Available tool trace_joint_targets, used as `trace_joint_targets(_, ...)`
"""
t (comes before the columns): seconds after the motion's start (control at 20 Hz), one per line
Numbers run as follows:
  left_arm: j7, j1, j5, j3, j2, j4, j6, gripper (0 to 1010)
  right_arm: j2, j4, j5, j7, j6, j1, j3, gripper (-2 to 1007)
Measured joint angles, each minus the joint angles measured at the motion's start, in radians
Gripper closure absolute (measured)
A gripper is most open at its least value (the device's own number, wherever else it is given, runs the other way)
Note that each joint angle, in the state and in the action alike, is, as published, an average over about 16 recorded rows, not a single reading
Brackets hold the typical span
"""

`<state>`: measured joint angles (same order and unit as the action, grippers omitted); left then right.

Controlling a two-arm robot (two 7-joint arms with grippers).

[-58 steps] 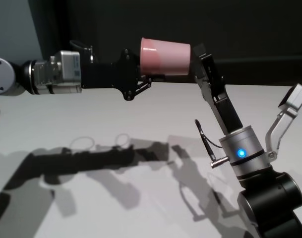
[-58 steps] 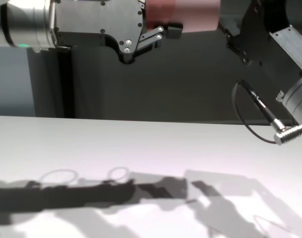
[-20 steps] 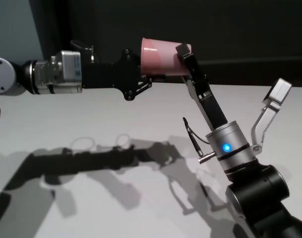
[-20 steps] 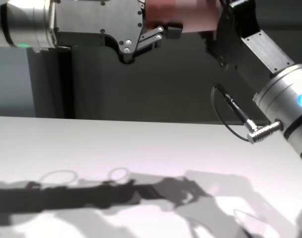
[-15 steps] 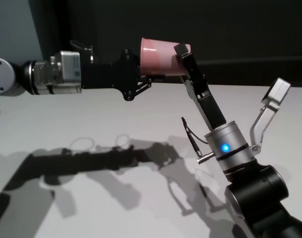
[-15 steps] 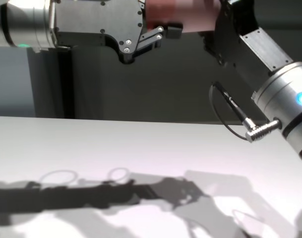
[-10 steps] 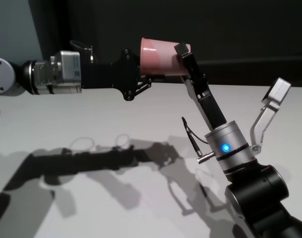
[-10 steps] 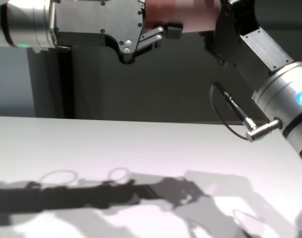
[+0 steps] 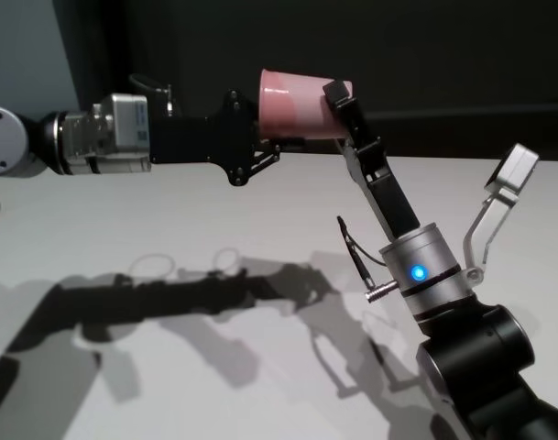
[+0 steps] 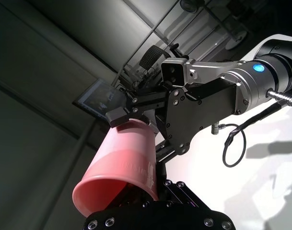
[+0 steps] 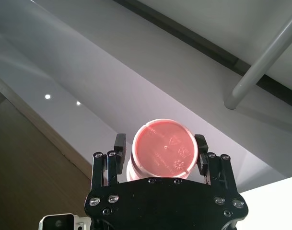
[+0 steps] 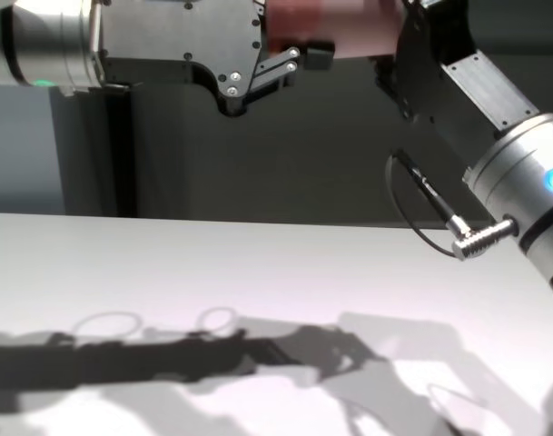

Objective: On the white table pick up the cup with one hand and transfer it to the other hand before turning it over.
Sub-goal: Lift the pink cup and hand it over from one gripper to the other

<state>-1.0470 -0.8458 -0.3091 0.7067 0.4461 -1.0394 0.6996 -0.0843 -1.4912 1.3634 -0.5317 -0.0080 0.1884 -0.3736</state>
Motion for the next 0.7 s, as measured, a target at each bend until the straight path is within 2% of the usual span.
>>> trace_joint_targets(0.4,0.000,0.000,0.000,0.000,0.000,0.000,0.001,963,0.000,0.000,0.000,0.000,0.001,-0.001,0.001,231)
trace_joint_targets(0.7,0.000,0.000,-0.001,0.000,0.000,0.000,0.001,963,0.001,0.000,-0.001,0.000,0.001,-0.001,0.002,259)
